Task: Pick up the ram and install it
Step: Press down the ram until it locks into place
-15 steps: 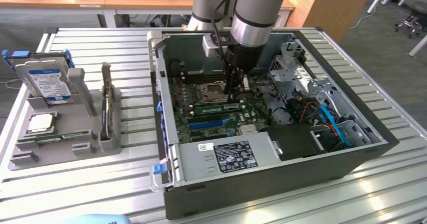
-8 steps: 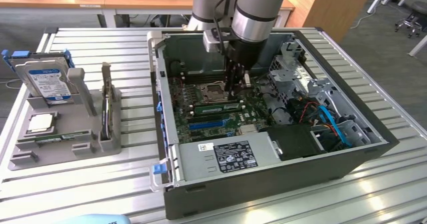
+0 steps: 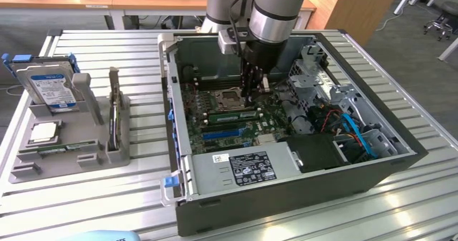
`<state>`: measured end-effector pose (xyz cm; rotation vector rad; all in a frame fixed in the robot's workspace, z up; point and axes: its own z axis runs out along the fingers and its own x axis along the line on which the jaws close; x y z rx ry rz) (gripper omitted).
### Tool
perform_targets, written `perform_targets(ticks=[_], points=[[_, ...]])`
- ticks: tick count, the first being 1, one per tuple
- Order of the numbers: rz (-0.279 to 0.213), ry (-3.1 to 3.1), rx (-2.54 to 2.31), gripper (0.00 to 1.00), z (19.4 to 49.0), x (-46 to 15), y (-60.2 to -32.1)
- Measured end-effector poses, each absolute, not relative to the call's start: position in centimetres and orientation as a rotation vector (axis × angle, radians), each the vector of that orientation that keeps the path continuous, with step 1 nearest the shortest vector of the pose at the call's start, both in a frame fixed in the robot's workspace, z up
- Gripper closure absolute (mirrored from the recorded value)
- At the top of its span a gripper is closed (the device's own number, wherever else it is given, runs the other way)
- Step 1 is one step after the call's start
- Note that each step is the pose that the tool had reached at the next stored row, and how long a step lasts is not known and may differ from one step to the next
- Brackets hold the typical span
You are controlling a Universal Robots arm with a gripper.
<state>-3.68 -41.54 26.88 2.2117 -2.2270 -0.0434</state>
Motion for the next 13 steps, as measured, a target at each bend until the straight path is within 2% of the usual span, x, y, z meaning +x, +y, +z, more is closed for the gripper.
perform_targets(ticks=[11,12,13], points=[[-0.043,-2.227,2.212,0.64,26.88,-3.68,-41.54],[-0.043,-2.227,2.212,0.65,26.88,-3.68,-41.54],[-0.043,-2.227,2.212,0.71,26.88,-3.68,-41.54]])
